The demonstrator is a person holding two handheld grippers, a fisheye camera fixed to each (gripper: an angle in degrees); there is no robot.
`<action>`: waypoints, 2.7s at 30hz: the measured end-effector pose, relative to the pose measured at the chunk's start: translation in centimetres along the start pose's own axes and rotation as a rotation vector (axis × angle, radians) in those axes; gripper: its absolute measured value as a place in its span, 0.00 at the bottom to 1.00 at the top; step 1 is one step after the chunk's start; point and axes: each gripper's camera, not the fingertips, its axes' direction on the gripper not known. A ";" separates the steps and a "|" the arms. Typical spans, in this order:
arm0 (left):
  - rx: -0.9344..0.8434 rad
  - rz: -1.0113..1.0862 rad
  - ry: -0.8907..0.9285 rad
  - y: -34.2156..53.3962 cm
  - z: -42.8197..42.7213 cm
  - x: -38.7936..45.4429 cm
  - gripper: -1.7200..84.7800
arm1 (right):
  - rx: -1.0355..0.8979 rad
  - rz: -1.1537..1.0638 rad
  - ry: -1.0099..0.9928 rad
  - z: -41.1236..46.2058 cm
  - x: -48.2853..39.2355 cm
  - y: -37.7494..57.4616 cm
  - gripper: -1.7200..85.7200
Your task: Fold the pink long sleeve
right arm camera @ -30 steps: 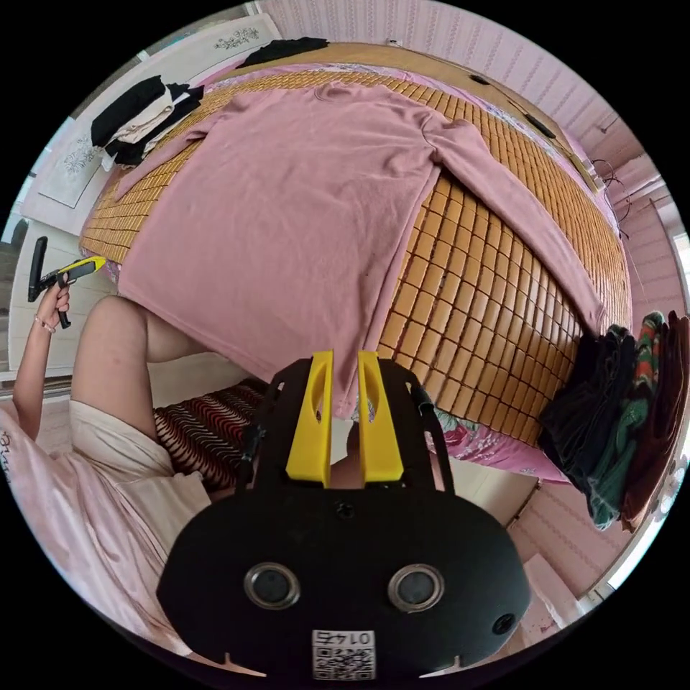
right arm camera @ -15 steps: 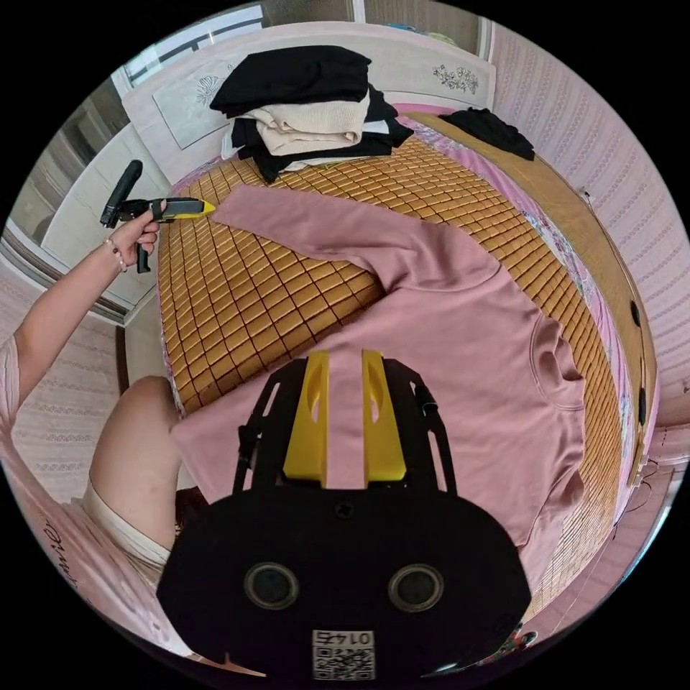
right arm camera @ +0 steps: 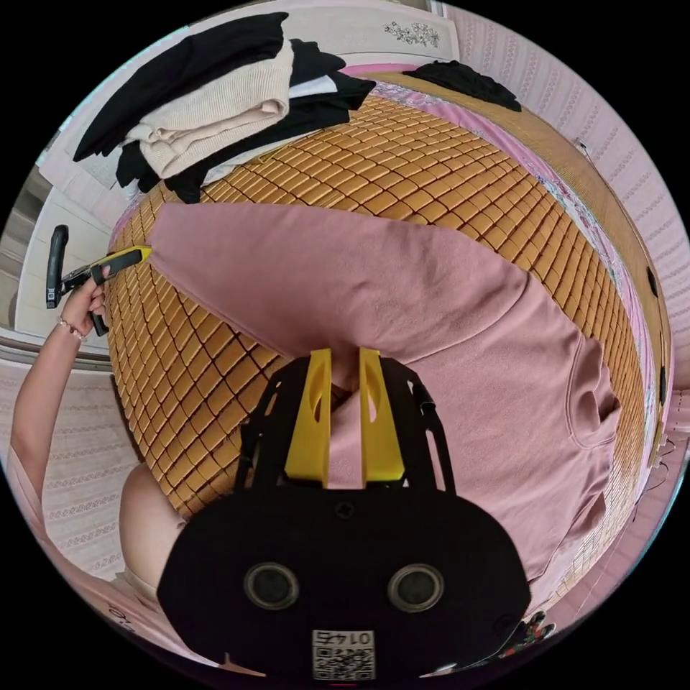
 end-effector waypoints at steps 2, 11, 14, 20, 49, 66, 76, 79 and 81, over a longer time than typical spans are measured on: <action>0.035 -0.028 0.018 0.5 -1.3 -0.3 0.05 | 0.055 0.008 -0.037 -0.9 0.5 1.0 0.10; -0.014 0.402 0.235 15.2 -8.5 9.8 0.07 | 0.039 0.167 0.082 -4.2 5.4 25.3 0.11; -0.098 0.516 0.360 20.6 -8.7 15.2 0.07 | -0.073 0.320 0.118 -3.2 6.4 34.6 0.10; -0.238 0.711 0.272 25.5 -6.5 24.4 0.08 | -0.153 0.415 0.148 0.1 4.8 42.6 0.09; 0.140 -0.064 0.096 3.6 -8.2 -0.1 0.11 | 0.128 -0.440 0.130 4.7 -11.3 7.8 0.12; 0.239 -0.088 0.139 2.2 -5.2 -0.2 0.01 | 0.129 -0.170 -0.085 8.1 -9.9 -1.4 0.04; 0.334 0.210 0.337 5.9 -9.8 13.3 0.02 | 0.362 0.106 -0.265 -3.1 3.4 8.6 0.03; 0.140 0.275 0.257 8.6 -4.8 16.2 0.09 | 0.268 0.080 -0.159 -2.9 4.3 10.5 0.03; 0.033 0.299 0.230 9.5 -1.7 17.5 0.13 | 0.214 0.041 -0.101 -2.6 4.6 11.6 0.03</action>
